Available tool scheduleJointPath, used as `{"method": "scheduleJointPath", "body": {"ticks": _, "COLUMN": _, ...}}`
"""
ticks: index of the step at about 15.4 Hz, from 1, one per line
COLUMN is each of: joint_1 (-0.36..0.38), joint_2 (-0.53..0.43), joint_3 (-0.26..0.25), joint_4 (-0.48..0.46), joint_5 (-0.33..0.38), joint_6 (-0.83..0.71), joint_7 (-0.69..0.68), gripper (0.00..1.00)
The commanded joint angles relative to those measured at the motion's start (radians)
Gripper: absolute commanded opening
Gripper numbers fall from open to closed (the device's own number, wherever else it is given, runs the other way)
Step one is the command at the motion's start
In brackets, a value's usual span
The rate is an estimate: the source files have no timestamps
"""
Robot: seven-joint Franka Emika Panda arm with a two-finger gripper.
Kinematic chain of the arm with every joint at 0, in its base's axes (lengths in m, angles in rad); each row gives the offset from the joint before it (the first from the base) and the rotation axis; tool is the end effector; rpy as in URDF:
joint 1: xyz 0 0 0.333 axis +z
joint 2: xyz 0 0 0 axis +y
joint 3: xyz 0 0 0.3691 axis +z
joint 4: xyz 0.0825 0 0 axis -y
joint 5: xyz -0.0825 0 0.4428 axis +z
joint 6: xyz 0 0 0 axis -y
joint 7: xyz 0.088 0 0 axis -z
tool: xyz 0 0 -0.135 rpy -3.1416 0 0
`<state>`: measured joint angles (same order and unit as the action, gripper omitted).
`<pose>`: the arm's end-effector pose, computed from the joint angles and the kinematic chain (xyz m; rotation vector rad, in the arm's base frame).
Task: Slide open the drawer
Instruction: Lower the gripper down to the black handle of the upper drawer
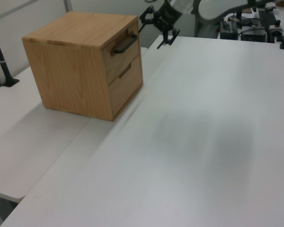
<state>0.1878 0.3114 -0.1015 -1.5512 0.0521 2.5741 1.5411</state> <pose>0.7899 0.0794 0.5670 -1.8827 1.7051 -0.6359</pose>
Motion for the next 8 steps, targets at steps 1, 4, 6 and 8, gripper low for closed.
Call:
{"method": "scheduleJointPath", "body": {"ticks": 1, "joint_1": 0.015, "joint_2": 0.057, "joint_3": -0.006, "joint_4": 0.005, "joint_5": 0.005, "joint_6": 0.161, "joint_7": 0.044, "gripper": 1.00}}
{"method": "scheduleJointPath", "body": {"ticks": 4, "joint_1": 0.016, "joint_2": 0.104, "joint_3": -0.006, "joint_4": 0.013, "joint_5": 0.000, "joint_6": 0.237, "joint_7": 0.044, "gripper": 0.92}}
{"method": "scheduleJointPath", "body": {"ticks": 6, "joint_1": 0.015, "joint_2": 0.124, "joint_3": -0.007, "joint_4": 0.016, "joint_5": 0.003, "joint_6": 0.282, "joint_7": 0.044, "gripper": 0.89}}
{"method": "scheduleJointPath", "body": {"ticks": 8, "joint_1": 0.012, "joint_2": 0.146, "joint_3": -0.007, "joint_4": 0.023, "joint_5": 0.003, "joint_6": 0.334, "joint_7": 0.044, "gripper": 0.89}}
